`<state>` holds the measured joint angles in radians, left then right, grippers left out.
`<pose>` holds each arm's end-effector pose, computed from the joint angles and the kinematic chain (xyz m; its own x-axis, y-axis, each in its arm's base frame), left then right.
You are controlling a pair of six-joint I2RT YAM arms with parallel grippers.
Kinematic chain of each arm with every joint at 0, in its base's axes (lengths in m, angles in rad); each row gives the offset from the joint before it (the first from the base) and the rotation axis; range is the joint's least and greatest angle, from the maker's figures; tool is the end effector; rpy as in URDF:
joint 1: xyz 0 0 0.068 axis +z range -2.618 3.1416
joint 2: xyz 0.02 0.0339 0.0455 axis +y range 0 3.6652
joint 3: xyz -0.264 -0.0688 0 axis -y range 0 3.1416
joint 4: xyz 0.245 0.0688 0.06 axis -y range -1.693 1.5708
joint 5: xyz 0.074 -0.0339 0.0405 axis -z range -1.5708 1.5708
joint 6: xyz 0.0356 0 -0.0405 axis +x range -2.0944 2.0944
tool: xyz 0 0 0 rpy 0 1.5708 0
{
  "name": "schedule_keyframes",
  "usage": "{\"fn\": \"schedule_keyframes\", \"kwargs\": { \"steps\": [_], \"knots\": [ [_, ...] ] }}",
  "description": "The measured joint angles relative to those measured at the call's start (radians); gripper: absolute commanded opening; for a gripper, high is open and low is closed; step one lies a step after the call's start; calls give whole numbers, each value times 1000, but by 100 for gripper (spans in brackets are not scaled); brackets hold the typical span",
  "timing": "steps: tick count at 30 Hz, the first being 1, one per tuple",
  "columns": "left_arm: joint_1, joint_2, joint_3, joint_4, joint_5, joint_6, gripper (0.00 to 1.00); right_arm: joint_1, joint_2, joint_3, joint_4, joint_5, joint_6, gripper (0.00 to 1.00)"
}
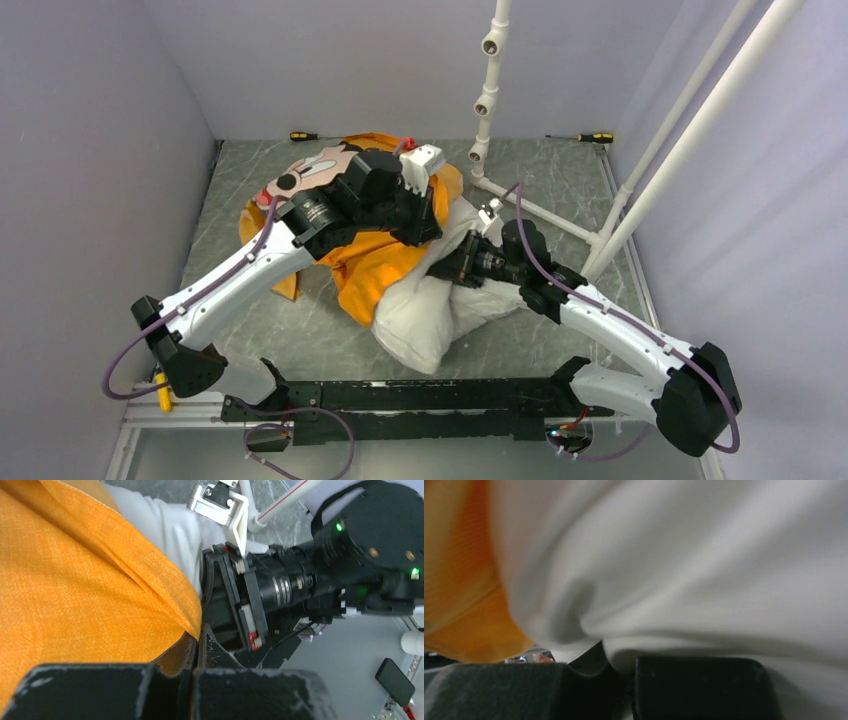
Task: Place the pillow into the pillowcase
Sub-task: Stuff the pillow into the pillowcase.
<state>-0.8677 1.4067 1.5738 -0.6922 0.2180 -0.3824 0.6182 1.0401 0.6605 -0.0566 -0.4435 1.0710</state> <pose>0.1898 -0.2358 0.4193 -0.6238 0.1725 -0.7623 0.6823 0.5959 -0.4235 0.1805 0.1471 0.2613 -0.9026 0.3309 -0.2753 -0.1006 0.4597 0.8824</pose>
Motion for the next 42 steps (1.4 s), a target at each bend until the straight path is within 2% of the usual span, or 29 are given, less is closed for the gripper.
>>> {"fn": "schedule_keyframes", "kwargs": {
  "steps": [4,13,19,24,27,32,36,39,40,42],
  "knots": [
    [-40,58,96,-38,-82,-8,0,50,21,21,187,42,-13,0],
    [-171,66,106,-11,-261,-68,0,77,77,-35,510,80,-7,0],
    [-326,66,198,-96,-481,-66,0,90,61,-35,528,122,-51,0],
    [-425,37,205,-101,-616,-68,0,92,-18,-35,502,177,-128,0],
    [-463,-17,165,-76,-642,-92,0,90,-46,-35,499,212,-163,0],
    [-612,-169,77,-2,-559,-172,0,6,-41,-10,566,337,-216,0],
    [-600,-286,-14,9,-611,-208,0,-8,-68,6,589,392,-255,0],
    [-599,-316,-47,19,-624,-209,0,-8,-74,18,567,393,-279,0],
    [-600,-315,-48,18,-629,-209,9,-8,-68,28,556,390,-285,0],
    [-598,-296,-39,-6,-654,-211,38,-8,-61,39,546,386,-286,0]
  ]
}}
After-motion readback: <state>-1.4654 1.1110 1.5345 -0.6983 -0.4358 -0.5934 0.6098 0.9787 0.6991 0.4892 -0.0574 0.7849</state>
